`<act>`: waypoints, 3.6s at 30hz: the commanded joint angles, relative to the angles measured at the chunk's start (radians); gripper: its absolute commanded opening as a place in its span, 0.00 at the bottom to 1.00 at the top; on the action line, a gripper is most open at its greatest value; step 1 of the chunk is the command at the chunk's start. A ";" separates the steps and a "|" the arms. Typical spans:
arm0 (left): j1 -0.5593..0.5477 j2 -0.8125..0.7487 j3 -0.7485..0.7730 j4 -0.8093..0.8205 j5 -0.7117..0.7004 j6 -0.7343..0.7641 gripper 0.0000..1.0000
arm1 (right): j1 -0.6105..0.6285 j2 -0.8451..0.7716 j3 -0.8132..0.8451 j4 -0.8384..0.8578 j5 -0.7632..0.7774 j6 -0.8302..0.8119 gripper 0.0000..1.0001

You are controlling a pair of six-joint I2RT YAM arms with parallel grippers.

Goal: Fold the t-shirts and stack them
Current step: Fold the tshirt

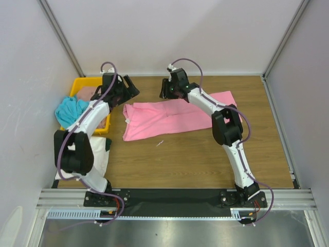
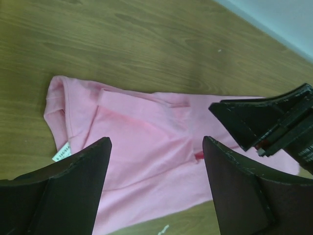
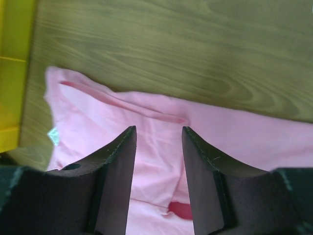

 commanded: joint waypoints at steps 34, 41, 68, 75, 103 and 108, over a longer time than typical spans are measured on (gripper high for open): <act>0.022 0.246 -0.110 0.146 0.013 0.105 0.65 | -0.002 0.126 -0.001 0.083 -0.105 0.088 0.35; 0.022 0.267 -0.114 0.149 0.010 0.104 0.60 | 0.000 0.140 0.015 0.080 -0.114 0.096 0.31; 0.039 0.293 -0.111 0.109 -0.044 0.097 0.00 | -0.030 0.109 0.003 0.089 -0.030 0.142 0.00; 0.042 0.287 -0.114 0.110 -0.047 0.093 0.00 | -0.042 0.085 -0.026 0.100 -0.001 0.142 0.00; -0.004 0.065 0.067 -0.008 0.002 0.073 0.60 | -0.206 -0.263 -0.174 -0.075 0.039 0.027 0.87; -0.111 0.026 -0.017 0.007 -0.028 -0.098 0.72 | -0.316 -0.366 -0.359 -0.060 0.110 0.025 0.91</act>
